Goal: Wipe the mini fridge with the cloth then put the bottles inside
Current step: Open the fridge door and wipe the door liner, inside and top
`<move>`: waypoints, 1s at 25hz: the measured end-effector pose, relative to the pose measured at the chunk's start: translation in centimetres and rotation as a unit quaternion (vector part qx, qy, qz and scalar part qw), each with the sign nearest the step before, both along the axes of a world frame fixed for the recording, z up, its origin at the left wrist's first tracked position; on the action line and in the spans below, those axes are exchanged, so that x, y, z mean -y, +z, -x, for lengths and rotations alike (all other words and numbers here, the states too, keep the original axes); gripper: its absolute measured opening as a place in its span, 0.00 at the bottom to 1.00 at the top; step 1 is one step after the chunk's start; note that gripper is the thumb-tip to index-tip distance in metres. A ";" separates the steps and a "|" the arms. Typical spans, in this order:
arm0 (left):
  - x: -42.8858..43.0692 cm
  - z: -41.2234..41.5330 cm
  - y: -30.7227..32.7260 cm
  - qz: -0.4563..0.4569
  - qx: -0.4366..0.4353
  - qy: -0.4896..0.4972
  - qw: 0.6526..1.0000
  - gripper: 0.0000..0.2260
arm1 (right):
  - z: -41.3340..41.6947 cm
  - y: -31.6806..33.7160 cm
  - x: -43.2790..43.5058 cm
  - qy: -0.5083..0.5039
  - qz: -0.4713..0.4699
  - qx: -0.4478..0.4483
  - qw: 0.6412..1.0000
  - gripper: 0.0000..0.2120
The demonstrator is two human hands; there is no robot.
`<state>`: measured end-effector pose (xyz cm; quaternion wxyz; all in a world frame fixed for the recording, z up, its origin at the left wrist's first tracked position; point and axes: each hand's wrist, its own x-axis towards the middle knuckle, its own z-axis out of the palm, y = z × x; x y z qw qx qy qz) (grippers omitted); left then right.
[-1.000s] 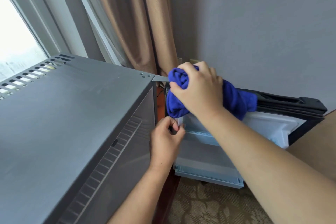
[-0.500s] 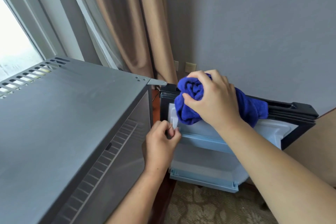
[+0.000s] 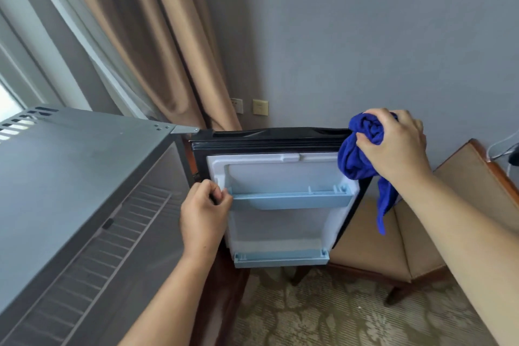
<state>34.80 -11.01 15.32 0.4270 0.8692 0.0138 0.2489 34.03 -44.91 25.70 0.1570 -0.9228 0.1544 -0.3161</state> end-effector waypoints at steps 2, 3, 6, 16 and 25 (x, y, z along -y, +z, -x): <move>0.2 -0.1 -0.3 0.010 -0.004 0.011 1.000 0.17 | -0.2 0.3 1.5 -0.028 -0.035 -0.008 0.999 0.20; 0.2 -0.2 -0.4 0.010 -0.006 0.017 1.000 0.16 | -0.4 0.5 1.7 -0.034 -0.040 -0.013 0.999 0.20; 0.2 -0.3 -0.3 0.001 -0.028 0.034 0.999 0.14 | -1.7 1.6 0.8 -0.011 -0.012 -0.042 0.999 0.20; -0.4 -0.1 0.0 0.024 -0.048 0.018 0.998 0.15 | -7.1 3.4 -17.7 0.206 0.013 -0.107 0.973 0.18; -6.3 0.0 4.8 0.255 -0.078 -0.088 0.960 0.02 | -8.3 7.7 -35.5 0.396 -0.155 0.024 0.905 0.17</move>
